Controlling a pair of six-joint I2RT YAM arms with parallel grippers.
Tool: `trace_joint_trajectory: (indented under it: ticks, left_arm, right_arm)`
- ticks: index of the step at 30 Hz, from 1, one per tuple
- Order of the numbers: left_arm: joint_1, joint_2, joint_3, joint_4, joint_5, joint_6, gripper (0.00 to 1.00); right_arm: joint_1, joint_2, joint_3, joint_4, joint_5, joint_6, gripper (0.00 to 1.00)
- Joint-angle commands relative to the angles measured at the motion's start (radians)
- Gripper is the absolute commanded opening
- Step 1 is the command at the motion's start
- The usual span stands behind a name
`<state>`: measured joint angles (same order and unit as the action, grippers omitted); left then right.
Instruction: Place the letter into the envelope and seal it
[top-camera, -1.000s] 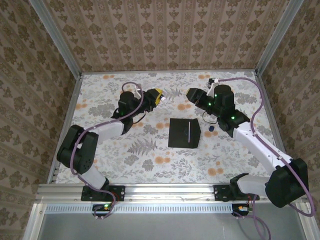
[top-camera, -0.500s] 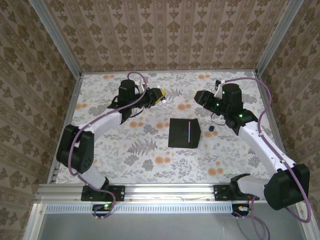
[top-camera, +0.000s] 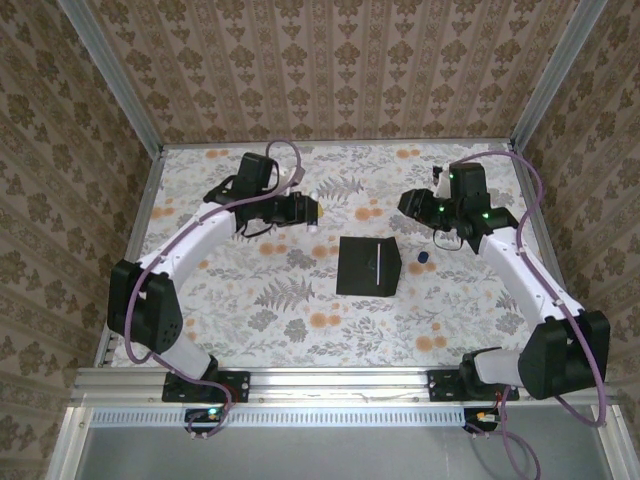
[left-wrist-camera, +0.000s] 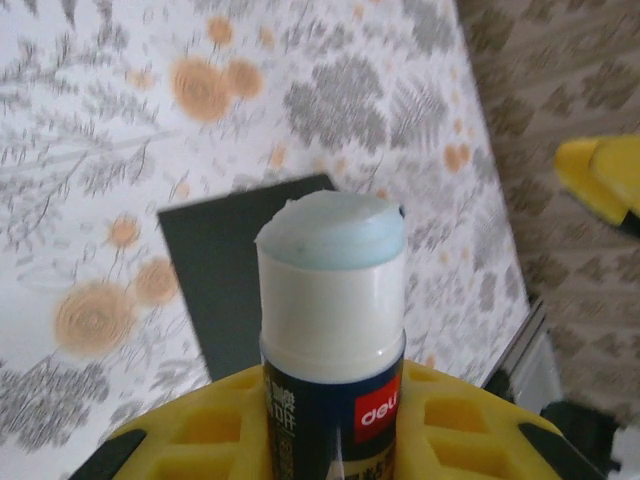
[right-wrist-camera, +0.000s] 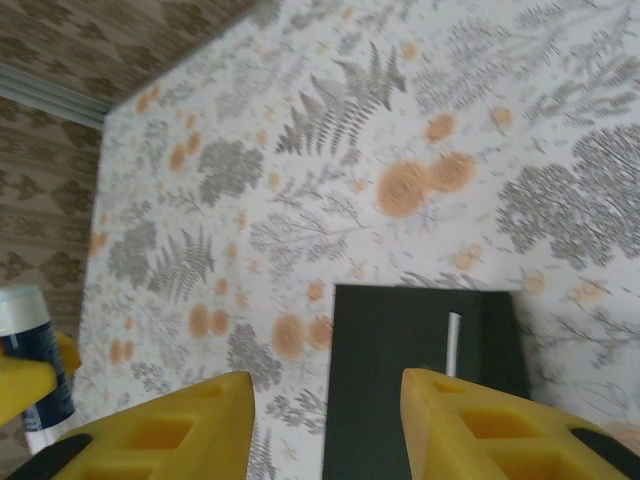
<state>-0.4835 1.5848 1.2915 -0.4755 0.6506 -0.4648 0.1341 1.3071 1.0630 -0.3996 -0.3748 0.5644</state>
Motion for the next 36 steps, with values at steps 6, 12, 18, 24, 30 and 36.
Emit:
trace_joint_trajectory:
  ticks: [6, 12, 18, 24, 30, 36]
  left_arm:
    - [-0.101, 0.081, 0.001, -0.099, 0.02, 0.196, 0.0]
    - [-0.134, 0.142, -0.039, 0.031, 0.068, 0.113, 0.0]
    - [-0.148, 0.177, -0.102, 0.175, 0.081, -0.018, 0.0]
    - [-0.159, 0.211, -0.151, 0.283, 0.077, -0.109, 0.0]
    - [-0.159, 0.25, -0.175, 0.357, 0.086, -0.142, 0.0]
    - [-0.161, 0.289, -0.19, 0.41, 0.093, -0.159, 0.0]
  right_arm:
    - [-0.011, 0.056, -0.066, -0.085, -0.017, -0.07, 0.3]
    - [-0.011, 0.078, -0.115, -0.081, -0.008, -0.075, 0.22]
    - [-0.011, 0.124, -0.165, -0.06, -0.012, -0.07, 0.08]
    - [-0.011, 0.157, -0.192, -0.047, -0.006, -0.068, 0.0]
    - [-0.013, 0.187, -0.191, -0.05, 0.01, -0.078, 0.0]
    - [-0.013, 0.208, -0.203, -0.039, 0.018, -0.081, 0.0]
